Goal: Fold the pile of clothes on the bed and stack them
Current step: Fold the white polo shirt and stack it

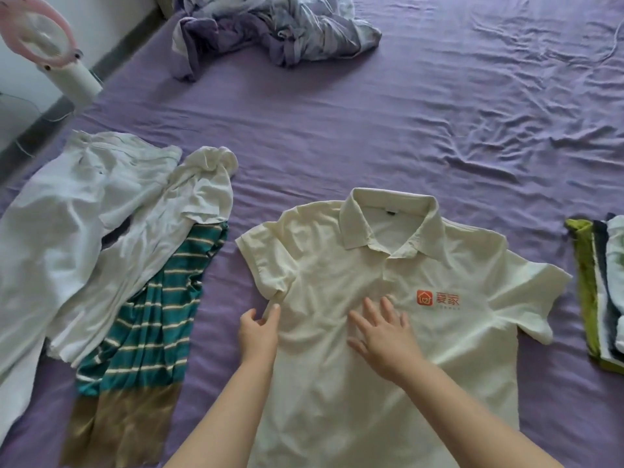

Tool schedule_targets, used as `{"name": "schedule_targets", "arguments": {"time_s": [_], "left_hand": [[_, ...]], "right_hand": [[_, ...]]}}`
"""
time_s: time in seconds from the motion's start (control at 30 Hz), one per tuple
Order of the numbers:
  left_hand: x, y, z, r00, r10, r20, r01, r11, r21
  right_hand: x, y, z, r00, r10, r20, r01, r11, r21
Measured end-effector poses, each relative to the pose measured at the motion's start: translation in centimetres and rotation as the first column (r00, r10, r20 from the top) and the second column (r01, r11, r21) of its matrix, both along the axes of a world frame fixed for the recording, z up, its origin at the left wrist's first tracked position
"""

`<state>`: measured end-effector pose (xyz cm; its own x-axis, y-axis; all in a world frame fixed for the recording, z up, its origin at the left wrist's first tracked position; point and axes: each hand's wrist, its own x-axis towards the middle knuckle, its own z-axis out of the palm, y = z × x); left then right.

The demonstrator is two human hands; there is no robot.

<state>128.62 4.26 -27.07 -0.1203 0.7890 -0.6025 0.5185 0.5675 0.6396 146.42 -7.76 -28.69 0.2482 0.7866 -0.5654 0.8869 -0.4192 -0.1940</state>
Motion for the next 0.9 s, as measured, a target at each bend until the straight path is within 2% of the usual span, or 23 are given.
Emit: {"name": "schedule_targets", "arguments": {"time_s": [0.1, 0.2, 0.27, 0.37, 0.43, 0.53, 0.57, 0.63, 0.73, 0.83, 0.9], "left_hand": [[0.8, 3.6, -1.1, 0.995, 0.083, 0.06, -0.084, 0.996, 0.006], [1.5, 7.0, -1.9, 0.979, 0.176, 0.104, -0.178, 0.984, 0.013], [2.0, 9.1, -2.7, 0.97, 0.191, 0.149, -0.192, 0.981, -0.009], [2.6, 11.8, -3.5, 0.931, 0.235, 0.278, -0.216, 0.972, -0.096], [2.8, 13.3, -3.6, 0.95, 0.171, 0.26, -0.164, 0.985, -0.048], [3.1, 16.1, -3.6, 0.998, -0.044, 0.052, 0.034, 0.985, 0.168], [3.2, 16.9, -3.2, 0.995, -0.09, 0.036, 0.08, 0.974, 0.211], [3.6, 18.3, -2.4, 0.975, -0.172, 0.142, 0.141, 0.969, 0.203], [3.9, 18.9, -1.3, 0.876, -0.178, 0.448, 0.185, 0.982, 0.028], [3.9, 18.7, -1.2, 0.878, -0.157, 0.451, 0.193, 0.981, -0.033], [3.9, 18.4, -1.0, 0.884, -0.148, 0.443, 0.201, 0.977, -0.074]], "right_hand": [[1.4, 4.1, 0.2, 0.999, -0.021, 0.042, 0.021, 1.0, 0.002], [2.5, 8.9, 1.1, 0.987, -0.016, 0.162, -0.017, 0.979, 0.203], [2.9, 12.2, 1.3, 0.993, -0.019, 0.119, -0.018, 0.953, 0.303], [3.3, 16.6, 0.7, 1.0, -0.028, -0.005, 0.029, 0.982, 0.185], [3.6, 18.9, -0.5, 0.999, -0.049, -0.004, 0.049, 0.996, 0.08], [4.2, 21.6, -2.3, 0.996, -0.077, 0.041, 0.076, 0.997, 0.031], [4.4, 22.3, -2.6, 0.995, -0.091, 0.05, 0.09, 0.996, 0.027], [4.7, 23.5, -2.9, 0.99, -0.131, 0.058, 0.131, 0.991, 0.014], [4.2, 23.8, -2.8, 0.977, -0.195, 0.091, 0.189, 0.98, 0.065], [3.4, 23.6, -2.5, 0.982, -0.166, 0.086, 0.137, 0.951, 0.276], [3.4, 23.7, -2.2, 0.993, -0.12, 0.014, 0.11, 0.944, 0.311]]}}
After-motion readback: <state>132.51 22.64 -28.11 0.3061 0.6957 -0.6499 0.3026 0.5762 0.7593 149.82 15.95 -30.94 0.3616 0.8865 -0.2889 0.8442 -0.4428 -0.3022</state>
